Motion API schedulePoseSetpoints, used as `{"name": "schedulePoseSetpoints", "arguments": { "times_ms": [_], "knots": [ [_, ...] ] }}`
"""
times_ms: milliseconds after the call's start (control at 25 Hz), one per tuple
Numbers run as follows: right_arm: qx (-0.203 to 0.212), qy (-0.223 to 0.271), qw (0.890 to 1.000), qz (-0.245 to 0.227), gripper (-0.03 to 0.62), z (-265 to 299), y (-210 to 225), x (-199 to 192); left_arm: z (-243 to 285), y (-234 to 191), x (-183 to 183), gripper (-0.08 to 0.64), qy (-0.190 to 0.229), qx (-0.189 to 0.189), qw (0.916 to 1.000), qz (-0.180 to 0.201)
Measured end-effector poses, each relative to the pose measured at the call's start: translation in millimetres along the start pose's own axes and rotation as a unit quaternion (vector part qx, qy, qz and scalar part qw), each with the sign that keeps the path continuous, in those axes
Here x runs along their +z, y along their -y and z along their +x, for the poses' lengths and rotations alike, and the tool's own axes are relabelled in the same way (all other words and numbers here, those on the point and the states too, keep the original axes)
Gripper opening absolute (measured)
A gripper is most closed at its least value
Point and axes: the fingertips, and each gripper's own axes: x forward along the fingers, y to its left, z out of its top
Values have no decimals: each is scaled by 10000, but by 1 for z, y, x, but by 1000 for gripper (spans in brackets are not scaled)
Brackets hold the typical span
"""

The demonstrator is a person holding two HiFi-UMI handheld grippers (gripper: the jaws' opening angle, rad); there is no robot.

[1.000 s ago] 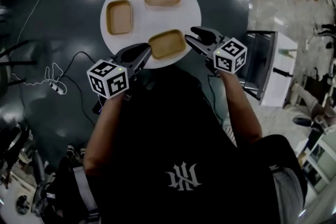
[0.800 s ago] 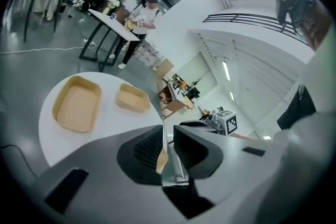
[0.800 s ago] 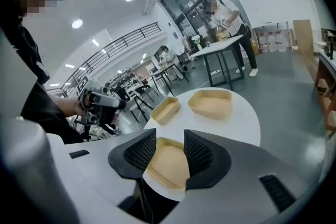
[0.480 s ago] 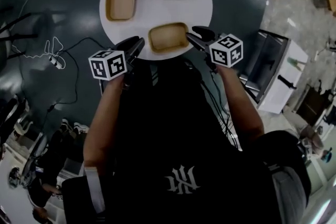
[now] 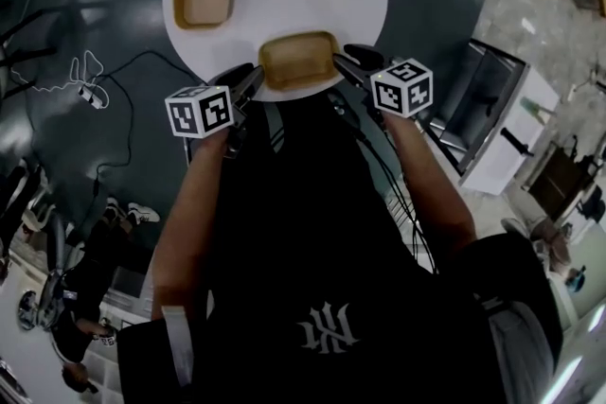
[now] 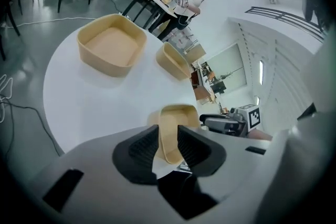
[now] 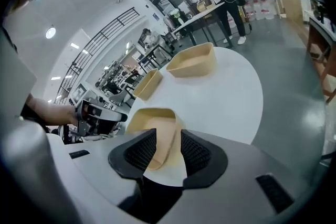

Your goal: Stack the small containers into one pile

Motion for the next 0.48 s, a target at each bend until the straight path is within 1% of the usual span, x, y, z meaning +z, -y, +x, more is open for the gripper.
{"name": "schedulePoseSetpoints", "arguments": {
  "times_ms": [40,160,360,480],
  "knots": [
    [-16,-22,10000,43,165,2,1,-2,2,-2,-2,112,-50,23,10000,7],
    [-22,-46,9999,143,165,4,5,-7,11,2,-13,112,-223,-76,9997,-14],
    [53,-139,9997,216,164,13,3,-17,23,-1,-33,112,-484,-93,9987,-88],
    [71,-150,9996,236,139,15,3,-19,28,-3,-39,112,-527,-48,9985,-143]
  ]
}}
